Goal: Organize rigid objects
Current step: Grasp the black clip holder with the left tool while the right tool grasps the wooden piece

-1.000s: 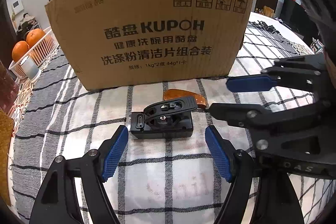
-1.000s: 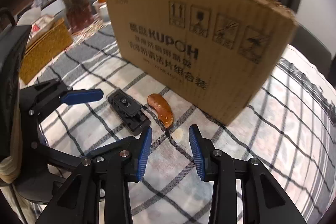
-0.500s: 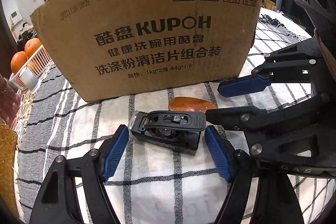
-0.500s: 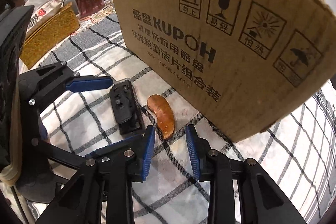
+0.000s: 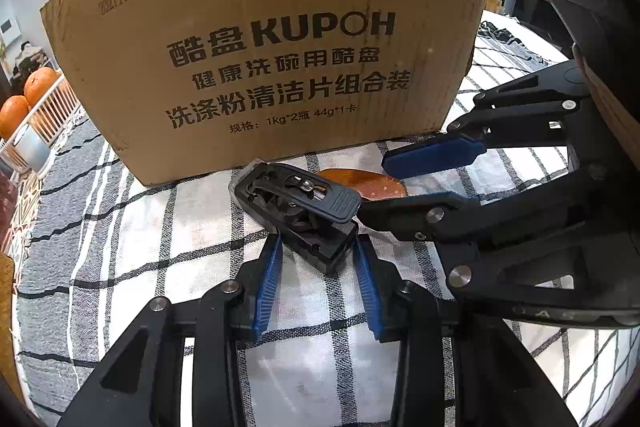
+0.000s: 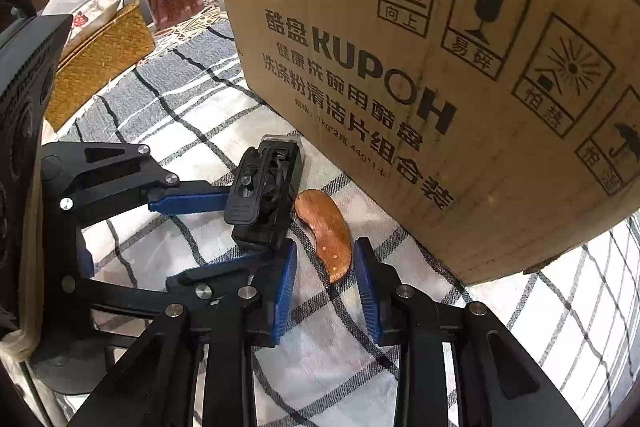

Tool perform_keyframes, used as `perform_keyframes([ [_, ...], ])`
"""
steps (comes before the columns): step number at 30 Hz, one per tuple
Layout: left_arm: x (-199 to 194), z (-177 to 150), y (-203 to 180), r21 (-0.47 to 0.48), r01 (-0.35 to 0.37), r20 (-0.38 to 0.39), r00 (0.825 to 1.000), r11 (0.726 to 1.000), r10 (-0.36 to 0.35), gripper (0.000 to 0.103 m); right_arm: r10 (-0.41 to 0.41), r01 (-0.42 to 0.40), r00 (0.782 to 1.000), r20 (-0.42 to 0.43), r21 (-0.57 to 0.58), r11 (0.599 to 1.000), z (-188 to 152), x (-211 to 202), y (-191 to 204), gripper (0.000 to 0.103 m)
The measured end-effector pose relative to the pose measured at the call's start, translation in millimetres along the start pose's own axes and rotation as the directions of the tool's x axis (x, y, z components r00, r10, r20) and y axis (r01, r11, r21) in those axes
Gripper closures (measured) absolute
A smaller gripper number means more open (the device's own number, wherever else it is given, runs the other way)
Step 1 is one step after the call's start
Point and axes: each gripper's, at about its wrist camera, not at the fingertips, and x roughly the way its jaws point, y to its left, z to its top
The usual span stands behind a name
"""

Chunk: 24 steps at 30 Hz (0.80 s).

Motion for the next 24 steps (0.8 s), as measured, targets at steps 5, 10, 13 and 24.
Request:
perform_keyframes([
  [5,-10,-2,10,0.016,-0.021,0.031,0.999,1.000,0.020,0.044,-0.012,0.012,1.000,0.005,0.016,1.000,0,-1,0,0.072],
  [10,-17,0,11,0.128,-0.029,0.076,0.997,0.991,0.019,0.029,-0.047,0.047,0.999,0.005,0.056,0.997,-5,-2,-2,0.072],
  [13,-18,4,9,0.209,-0.020,0.089,0.996,0.978,0.002,0.025,-0.060,0.060,0.998,-0.002,0.075,0.995,-8,-2,0,0.072],
  [24,-1,27,22,0.311,0.039,0.082,0.994,0.950,-0.067,0.016,-0.114,0.114,0.993,-0.007,0.096,0.989,-2,2,7,0.072],
])
